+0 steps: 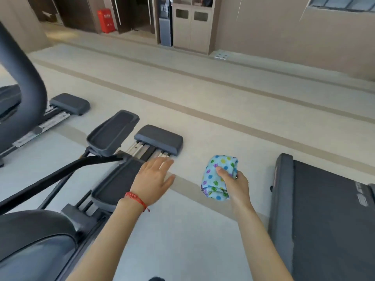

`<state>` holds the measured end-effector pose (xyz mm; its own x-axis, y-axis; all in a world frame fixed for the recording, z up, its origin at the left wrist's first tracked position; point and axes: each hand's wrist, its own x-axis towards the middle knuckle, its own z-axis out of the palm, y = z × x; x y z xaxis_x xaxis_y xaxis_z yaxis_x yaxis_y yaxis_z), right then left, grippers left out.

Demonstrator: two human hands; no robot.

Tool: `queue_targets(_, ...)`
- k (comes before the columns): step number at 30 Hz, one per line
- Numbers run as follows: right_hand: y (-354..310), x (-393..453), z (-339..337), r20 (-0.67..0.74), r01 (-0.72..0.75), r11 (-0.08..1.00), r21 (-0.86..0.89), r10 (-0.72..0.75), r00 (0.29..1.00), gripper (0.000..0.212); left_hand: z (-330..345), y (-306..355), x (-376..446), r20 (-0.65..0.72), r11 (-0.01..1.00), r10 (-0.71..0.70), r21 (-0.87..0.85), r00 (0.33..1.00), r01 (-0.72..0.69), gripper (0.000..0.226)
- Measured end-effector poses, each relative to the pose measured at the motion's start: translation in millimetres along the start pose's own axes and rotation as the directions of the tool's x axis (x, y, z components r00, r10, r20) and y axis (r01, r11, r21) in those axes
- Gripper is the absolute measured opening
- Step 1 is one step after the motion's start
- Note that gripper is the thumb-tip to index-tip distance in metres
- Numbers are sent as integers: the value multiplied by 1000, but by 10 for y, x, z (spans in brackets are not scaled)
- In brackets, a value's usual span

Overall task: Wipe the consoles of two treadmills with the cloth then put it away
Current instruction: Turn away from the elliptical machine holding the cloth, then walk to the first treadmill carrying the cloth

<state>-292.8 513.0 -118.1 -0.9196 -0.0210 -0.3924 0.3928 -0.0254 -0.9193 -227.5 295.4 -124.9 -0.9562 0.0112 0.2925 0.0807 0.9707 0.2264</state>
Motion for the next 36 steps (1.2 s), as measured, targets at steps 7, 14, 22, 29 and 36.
queue_targets(7, 95, 656, -415, -81, -96, 993, 62, 101, 992, 40, 702, 202, 577, 103, 997, 53, -52, 993, -48, 48)
queue_targets(14, 2, 1630, -392, -106, -140, 987, 84, 149, 983, 21, 1401, -44, 1532, 188, 993, 109, -74, 976, -97, 48)
queue_targets(22, -449, 2905, -214, -124, -191, 975, 118, 205, 971, 16, 1896, -359, 2925, 258, 982, 189, -65, 947, -178, 47)
queue_targets(29, -799, 3945, -282, -170, -225, 960, 169, 253, 953, 14, 2340, -422, 4091, 249, 970, 240, -107, 938, -220, 48)
queue_targets(36, -1298, 5391, -680, -214, -185, 961, 204, 228, 950, 15, 2941, -300, 5612, 205, 955, 294, -98, 934, -279, 72)
